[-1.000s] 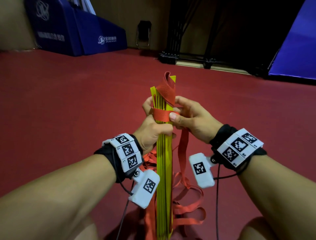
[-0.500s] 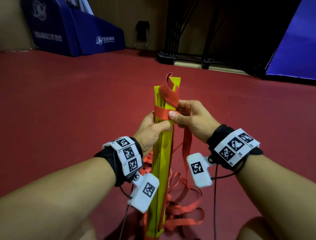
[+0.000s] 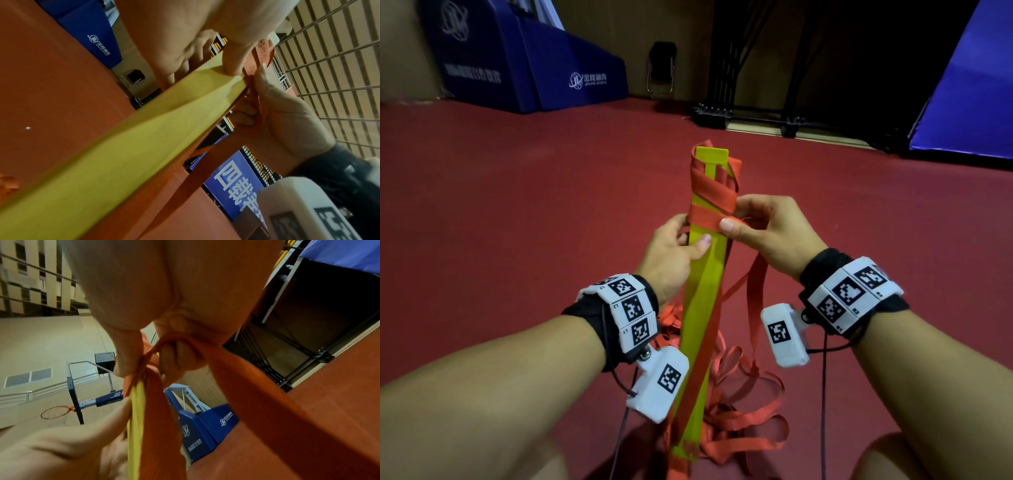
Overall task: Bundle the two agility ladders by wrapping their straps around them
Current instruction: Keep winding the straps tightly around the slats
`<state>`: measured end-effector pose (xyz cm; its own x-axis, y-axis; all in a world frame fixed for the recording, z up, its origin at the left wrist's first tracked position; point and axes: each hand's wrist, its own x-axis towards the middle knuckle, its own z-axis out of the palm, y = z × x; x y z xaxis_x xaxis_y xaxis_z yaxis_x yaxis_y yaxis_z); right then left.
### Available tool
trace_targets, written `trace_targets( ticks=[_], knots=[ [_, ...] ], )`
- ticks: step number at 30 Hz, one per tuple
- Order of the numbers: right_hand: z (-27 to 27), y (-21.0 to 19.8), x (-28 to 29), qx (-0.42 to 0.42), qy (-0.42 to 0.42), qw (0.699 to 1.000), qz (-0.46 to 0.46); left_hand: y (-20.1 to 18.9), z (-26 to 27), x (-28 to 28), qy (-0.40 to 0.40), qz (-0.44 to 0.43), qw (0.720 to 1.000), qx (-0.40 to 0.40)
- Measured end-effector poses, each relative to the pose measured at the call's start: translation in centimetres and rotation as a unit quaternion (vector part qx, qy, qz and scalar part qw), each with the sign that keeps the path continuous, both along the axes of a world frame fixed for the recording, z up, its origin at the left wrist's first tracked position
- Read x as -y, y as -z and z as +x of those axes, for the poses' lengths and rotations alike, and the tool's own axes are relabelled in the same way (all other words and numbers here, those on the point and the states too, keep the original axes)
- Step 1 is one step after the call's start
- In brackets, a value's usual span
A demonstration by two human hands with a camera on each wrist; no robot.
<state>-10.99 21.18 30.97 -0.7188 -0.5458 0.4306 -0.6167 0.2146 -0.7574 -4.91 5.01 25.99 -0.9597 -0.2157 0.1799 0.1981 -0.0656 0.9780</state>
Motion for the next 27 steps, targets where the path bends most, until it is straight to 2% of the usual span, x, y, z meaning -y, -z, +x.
trace_targets(
  ticks=[5,12,15,22,27],
  knots=[
    [-0.5,-0.1,-0.9,0.073,-0.069,0.995,-0.019,-0.3,0.2,0.3,-0.022,0.071,0.997,-0.008],
    [0.2,0.4,0.1,0.084,-0.098,0.99,-0.061,-1.4,0.9,-0.7,-0.019,0.158,0.987,0.003],
    [0.5,0.6,0.6,0.095,-0.109,0.987,-0.065,-1.5,0.9,-1.1,-0.025,0.146,0.989,0.028],
    [1.0,0.3,0.3,0.14,-0.152,0.977,-0.057,-1.7,1.1,-1.6,-0.016,0.136,0.99,0.02],
    [1.1,0.1,0.6,0.129,-0.105,0.985,-0.047,-1.4,1.0,-1.5,-0.014,0.1,0.994,0.037]
  ],
)
